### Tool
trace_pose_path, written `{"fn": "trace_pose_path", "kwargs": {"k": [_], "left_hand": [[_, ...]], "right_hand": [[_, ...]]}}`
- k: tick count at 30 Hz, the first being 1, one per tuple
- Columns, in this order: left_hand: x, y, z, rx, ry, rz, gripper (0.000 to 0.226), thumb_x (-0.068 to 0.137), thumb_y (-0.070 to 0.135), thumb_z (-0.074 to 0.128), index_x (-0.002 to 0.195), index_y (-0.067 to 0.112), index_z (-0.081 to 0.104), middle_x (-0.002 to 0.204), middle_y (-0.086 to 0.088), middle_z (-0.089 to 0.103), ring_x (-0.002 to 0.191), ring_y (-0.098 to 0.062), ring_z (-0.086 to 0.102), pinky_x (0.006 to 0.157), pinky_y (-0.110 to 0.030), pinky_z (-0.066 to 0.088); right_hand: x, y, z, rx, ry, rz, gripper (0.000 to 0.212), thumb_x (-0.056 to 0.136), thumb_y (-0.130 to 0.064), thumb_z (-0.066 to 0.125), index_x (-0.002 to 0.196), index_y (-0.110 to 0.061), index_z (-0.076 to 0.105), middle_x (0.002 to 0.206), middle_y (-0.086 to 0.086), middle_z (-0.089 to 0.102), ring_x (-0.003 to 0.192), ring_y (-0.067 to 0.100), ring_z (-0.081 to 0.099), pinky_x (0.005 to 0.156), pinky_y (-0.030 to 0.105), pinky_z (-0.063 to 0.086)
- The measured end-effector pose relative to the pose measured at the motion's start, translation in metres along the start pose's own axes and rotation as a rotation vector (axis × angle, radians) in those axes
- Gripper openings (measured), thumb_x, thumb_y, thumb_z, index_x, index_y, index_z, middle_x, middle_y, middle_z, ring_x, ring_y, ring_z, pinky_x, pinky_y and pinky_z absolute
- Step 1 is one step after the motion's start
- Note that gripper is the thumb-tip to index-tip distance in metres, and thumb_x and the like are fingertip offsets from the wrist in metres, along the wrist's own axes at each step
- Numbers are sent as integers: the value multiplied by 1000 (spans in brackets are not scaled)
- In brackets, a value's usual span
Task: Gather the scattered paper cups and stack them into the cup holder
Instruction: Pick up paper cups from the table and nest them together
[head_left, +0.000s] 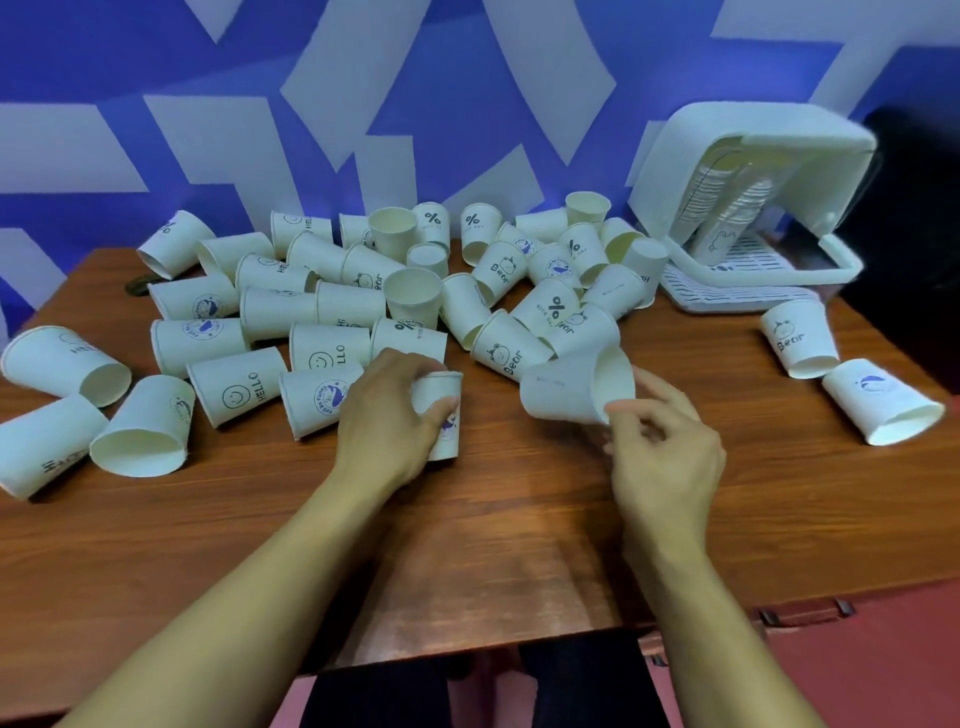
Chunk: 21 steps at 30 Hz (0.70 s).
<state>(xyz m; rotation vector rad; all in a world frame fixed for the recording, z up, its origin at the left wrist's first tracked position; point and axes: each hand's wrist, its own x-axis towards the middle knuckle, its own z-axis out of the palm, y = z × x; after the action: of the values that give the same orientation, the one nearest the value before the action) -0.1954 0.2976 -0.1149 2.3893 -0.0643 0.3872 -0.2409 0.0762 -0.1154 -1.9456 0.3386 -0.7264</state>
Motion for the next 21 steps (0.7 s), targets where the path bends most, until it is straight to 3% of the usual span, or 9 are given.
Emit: {"fn": "trace_pose_path", "kwargs": {"k": [3,6,9,16,21], "left_hand": [[-10,14,-4,-46,7,36,10,83,25,73,93,25,71,94,11,62,91,-10,57,78,-25,37],[-23,29,-8,-60,9,122,5,84,22,74,86,24,69,88,12,62,83,-9,56,74,-27,39],[-35,41,-12,-84,25,197,5,84,22,74,86,23,69,85,12,60,79,-9,55,71,-28,42],[-73,70,-25,-151,127,362,8,83,17,75,86,20,69,83,8,58,67,-10,56,62,-39,51],[-98,75,-38,-229,165,401,6,84,18,69,90,20,70,89,11,57,63,-7,56,59,-34,52]], "right_hand": [[-23,-1,-17,38,-5,26,23,85,-4,58,75,-17,75,123,-17,64,68,7,68,66,23,54],[-42,-1,-27,45,-4,52,19,82,1,64,84,-13,75,138,-17,54,71,7,68,66,24,55],[-52,-8,-37,31,37,26,13,81,1,69,88,-8,73,146,-14,46,72,5,68,66,16,53],[-79,-33,-62,31,141,-92,10,82,-5,74,91,-9,74,145,-14,45,72,8,66,66,11,51],[-100,-47,-68,11,215,-203,9,83,-7,74,92,-7,74,142,-7,50,71,7,65,65,9,50]]}}
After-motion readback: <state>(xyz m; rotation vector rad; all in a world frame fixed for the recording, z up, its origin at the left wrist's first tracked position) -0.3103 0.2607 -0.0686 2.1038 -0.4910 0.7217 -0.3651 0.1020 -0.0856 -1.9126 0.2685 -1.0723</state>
